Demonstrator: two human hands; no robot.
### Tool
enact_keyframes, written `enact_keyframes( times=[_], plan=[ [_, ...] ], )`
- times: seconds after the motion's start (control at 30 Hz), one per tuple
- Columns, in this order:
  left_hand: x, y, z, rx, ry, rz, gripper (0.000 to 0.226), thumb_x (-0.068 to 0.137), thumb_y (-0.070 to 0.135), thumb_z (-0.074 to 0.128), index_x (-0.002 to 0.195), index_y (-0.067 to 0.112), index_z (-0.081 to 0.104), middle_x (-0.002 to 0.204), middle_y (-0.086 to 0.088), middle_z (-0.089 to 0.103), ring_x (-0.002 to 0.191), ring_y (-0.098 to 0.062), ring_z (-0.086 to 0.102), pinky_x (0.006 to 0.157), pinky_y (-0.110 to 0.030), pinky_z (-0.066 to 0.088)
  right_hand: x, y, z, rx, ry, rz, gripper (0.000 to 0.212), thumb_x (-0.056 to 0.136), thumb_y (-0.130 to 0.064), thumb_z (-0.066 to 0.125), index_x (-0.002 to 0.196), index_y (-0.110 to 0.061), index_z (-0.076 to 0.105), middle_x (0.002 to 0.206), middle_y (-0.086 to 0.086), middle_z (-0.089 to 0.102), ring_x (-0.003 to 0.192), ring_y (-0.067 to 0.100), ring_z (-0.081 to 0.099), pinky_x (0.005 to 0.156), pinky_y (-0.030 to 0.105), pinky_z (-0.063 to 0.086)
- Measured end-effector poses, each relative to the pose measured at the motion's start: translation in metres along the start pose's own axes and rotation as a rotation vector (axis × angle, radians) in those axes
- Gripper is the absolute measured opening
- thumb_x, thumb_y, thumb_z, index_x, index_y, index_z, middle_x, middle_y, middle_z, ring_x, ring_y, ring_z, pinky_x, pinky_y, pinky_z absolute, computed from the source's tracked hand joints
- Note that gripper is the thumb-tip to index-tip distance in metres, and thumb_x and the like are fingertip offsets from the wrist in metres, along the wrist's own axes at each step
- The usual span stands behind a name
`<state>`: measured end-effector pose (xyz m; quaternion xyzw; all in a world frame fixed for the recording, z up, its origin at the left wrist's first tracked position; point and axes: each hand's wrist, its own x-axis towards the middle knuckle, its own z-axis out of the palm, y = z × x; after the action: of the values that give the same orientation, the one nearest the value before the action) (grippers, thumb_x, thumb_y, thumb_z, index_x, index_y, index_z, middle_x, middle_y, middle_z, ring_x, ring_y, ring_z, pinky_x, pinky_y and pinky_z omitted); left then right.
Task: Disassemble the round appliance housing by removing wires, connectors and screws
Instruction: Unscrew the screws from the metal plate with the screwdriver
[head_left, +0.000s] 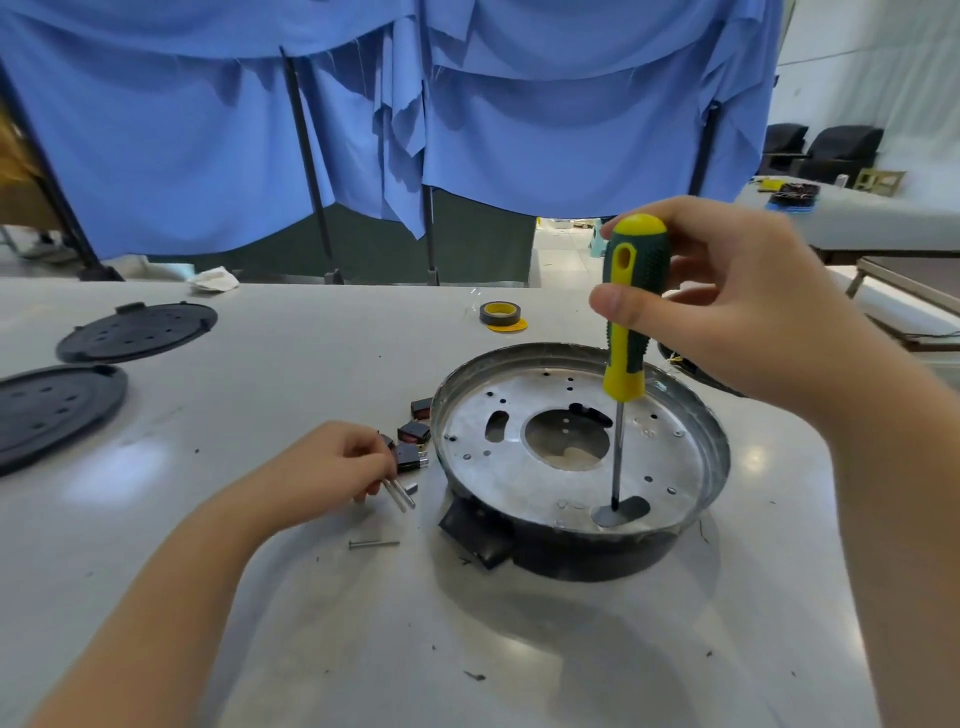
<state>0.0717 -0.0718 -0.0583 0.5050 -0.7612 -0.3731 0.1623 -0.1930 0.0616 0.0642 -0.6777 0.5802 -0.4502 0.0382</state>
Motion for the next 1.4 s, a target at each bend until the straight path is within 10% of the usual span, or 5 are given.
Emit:
enact_keyframes(
  times=[0.4, 0.63, 0.9, 1.4],
  plan=[
    [-0.011, -0.007, 0.008, 0.296, -0.006, 0.136, 0.004, 0.085, 0.034, 0.063, 0.085, 0.037, 0.065, 0.092, 0.011, 0.067, 0.080, -0.009, 0.062, 0.072, -0.029, 0.053, 0.001, 0.001, 0.016, 0.003, -0.061, 0.027, 0.040, 0.072, -0.049, 0.069, 0.105, -0.027, 0.062, 0.088, -0.012, 0.065, 0.084, 0.005, 0.063, 0.078, 0.022, 0.053],
    [-0.022, -0.014, -0.013, 0.320, -0.218, 0.056, 0.040, 0.069, 0.033, 0.078, 0.100, 0.049, 0.058, 0.110, 0.023, 0.054, 0.092, 0.005, 0.056, 0.079, -0.020, 0.050, 0.001, 0.003, 0.020, -0.008, -0.088, 0.021, 0.035, 0.074, -0.045, 0.071, 0.104, -0.029, 0.062, 0.087, -0.012, 0.066, 0.084, 0.006, 0.063, 0.079, 0.023, 0.054],
    [-0.012, -0.011, 0.004, 0.308, -0.058, 0.104, 0.010, 0.081, 0.028, 0.071, 0.083, 0.037, 0.067, 0.086, 0.010, 0.062, 0.065, -0.006, 0.054, 0.059, -0.019, 0.047, 0.002, 0.005, 0.019, -0.014, -0.100, 0.016, 0.039, 0.073, -0.048, 0.070, 0.105, -0.029, 0.061, 0.087, -0.012, 0.066, 0.083, 0.004, 0.063, 0.079, 0.021, 0.054],
    [-0.003, -0.015, 0.017, 0.354, 0.241, 0.250, 0.017, 0.084, 0.025, 0.067, 0.096, 0.032, 0.058, 0.091, 0.017, 0.053, 0.071, 0.005, 0.047, 0.062, -0.011, 0.033, 0.001, 0.006, 0.011, 0.017, -0.011, 0.014, 0.034, 0.078, -0.045, 0.070, 0.107, -0.027, 0.062, 0.092, -0.011, 0.066, 0.087, 0.003, 0.062, 0.073, 0.014, 0.052]
  ],
)
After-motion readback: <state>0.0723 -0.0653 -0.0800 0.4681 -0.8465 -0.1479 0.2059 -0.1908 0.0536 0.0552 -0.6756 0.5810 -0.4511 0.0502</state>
